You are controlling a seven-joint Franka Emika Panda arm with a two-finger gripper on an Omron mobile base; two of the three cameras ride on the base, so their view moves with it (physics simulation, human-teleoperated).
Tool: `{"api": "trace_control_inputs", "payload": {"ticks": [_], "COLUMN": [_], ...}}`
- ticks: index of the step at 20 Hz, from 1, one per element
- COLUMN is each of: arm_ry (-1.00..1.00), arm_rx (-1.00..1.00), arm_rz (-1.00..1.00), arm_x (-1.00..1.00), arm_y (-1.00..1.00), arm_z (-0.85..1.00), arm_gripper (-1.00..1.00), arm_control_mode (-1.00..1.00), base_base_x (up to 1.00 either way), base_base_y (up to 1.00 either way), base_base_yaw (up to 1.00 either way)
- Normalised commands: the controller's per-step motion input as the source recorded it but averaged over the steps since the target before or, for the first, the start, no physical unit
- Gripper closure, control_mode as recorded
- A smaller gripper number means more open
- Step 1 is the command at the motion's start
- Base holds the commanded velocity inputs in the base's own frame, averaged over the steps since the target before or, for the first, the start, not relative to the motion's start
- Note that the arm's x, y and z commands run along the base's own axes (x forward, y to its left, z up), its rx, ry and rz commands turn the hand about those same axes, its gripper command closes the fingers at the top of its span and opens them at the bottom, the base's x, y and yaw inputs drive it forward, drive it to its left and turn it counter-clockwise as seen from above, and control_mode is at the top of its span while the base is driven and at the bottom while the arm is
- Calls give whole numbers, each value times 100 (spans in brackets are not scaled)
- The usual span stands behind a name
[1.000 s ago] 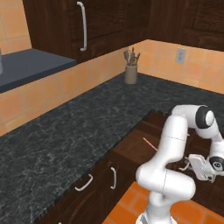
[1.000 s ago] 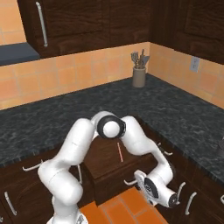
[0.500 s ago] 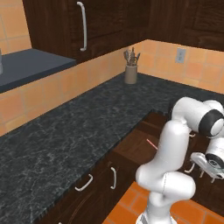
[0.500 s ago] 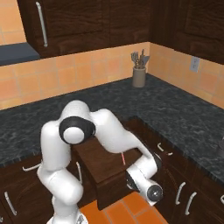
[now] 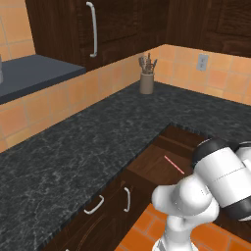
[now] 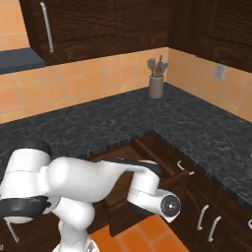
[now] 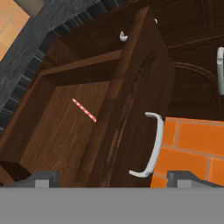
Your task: Take a straw from the drawer in front and place it inside the glass cup on the dining counter.
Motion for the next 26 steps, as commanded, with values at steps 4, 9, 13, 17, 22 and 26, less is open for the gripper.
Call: {"api": "trace_control_inputs", "payload": {"ticks": [4, 9, 13, 17, 22, 26], "arm_ry": [31, 43, 34, 7, 0, 2], "arm_rx": [-32, -34, -18, -2, 1, -5], "arm_rz": [22, 33, 34, 35, 16, 0], "arm_x": [34, 30, 62, 69, 63, 62], "arm_y": [58, 69, 73, 4, -6, 21], "arm_z": [100, 93, 31, 0, 0, -16], "arm_gripper": [-100, -100, -100, -100, -100, -100], "arm_control_mode": [-100, -100, -100, -100, -100, -100], "base_base_x": [0, 0, 0, 0, 0, 0], "base_base_y": [0, 0, 0, 0, 0, 0], "base_base_yaw": [0, 0, 0, 0, 0, 0]}}
